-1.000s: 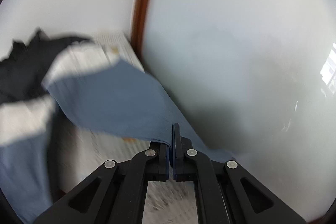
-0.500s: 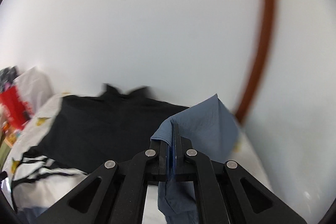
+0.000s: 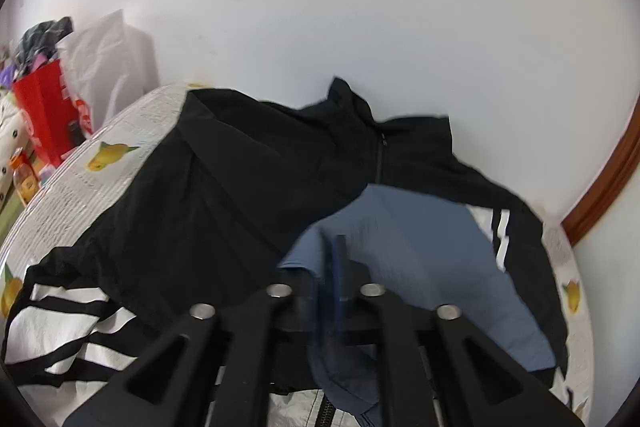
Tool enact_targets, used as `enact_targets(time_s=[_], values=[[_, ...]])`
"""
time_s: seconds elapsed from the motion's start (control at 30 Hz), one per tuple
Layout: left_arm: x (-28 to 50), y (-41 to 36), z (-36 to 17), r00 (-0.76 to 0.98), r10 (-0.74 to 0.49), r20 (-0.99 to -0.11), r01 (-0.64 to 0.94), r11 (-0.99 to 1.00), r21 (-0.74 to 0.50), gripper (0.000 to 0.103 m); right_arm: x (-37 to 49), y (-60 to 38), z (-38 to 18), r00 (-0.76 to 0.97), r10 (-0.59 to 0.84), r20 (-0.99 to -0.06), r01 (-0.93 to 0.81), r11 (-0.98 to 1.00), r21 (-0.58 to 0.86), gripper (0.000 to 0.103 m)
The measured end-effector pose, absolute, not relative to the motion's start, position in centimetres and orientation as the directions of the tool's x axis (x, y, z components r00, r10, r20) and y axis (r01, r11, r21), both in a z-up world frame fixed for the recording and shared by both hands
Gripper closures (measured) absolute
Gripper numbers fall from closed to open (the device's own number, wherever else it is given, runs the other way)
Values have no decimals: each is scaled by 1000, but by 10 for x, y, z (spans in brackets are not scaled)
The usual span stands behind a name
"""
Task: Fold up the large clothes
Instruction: 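Fold the blue sleeve across the jacket back with the right tool, release, then grasp the blue sleeve cuff with the left tool and straighten it, release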
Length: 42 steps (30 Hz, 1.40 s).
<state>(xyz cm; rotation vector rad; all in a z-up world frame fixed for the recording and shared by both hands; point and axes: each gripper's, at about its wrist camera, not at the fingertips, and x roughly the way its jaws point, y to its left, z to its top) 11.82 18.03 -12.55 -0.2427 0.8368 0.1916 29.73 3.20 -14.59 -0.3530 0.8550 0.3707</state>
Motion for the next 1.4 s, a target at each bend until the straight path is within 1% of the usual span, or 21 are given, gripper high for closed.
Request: enact_targets(time_s=[0.07,0.1,0.13,0.23,0.27,0.3,0.37,0.43,0.53,0.63,0.73,0.83,0.9,1.0,1.13,1.2,1.27,1.4], values=[[120,178,-124,658,62,-750,-252,957,-142,31,301,25,-152,599,141,-788,-418,895,-158,38],[120,177,-124,660,55,-750,-248,957,-148,31,302,20,-156,595,124,-794,-405,900,-162,30],[121,175,-124,661,47,-749,-243,957,-155,31,301,15,-156,588,126,-799,-406,900,-158,25],[123,169,-121,666,37,-745,-229,961,-157,31,294,-6,-156,524,157,-837,-428,898,-99,22],[123,165,-119,670,32,-741,-217,964,-154,31,289,-14,-154,503,183,-845,-425,903,-58,21],[124,163,-117,673,30,-739,-209,966,-151,31,284,-22,-149,496,211,-842,-417,909,-19,21],[125,156,-113,676,26,-736,-189,972,-139,31,268,-35,-137,492,262,-830,-412,910,43,17],[126,150,-107,683,16,-730,-164,978,-131,31,253,-45,-123,505,285,-815,-417,907,59,16],[126,141,-97,701,5,-713,-123,986,-115,31,231,-68,-102,541,283,-792,-377,923,73,16],[129,132,-89,716,-19,-698,-83,990,-111,31,211,-102,-89,570,250,-783,-288,953,94,16],[136,120,-81,728,-54,-684,-34,993,-114,31,191,-131,-82,602,194,-774,-220,973,73,16],[144,106,-76,726,-97,-681,20,993,-119,31,170,-153,-78,635,82,-768,-134,991,-5,16],[149,96,-74,720,-106,-686,44,993,-108,31,156,-168,-76,633,42,-773,-88,996,-18,16],[153,78,-71,707,-124,-696,87,992,-89,31,144,-185,-76,609,22,-793,-56,998,-15,17],[154,55,-66,697,-144,-702,131,989,-72,31,128,-199,-76,607,-21,-795,-28,999,-47,17],[157,42,-63,695,-150,-703,145,987,-68,31,124,-206,-76,608,-17,-794,-32,998,-46,18],[161,27,-60,692,-149,-706,148,987,-64,31,123,-213,-76,607,-18,-794,-36,998,-50,24],[174,2,-59,685,-153,-712,150,986,-67,31,129,-228,-75,609,-30,-793,-40,997,-69,28]])
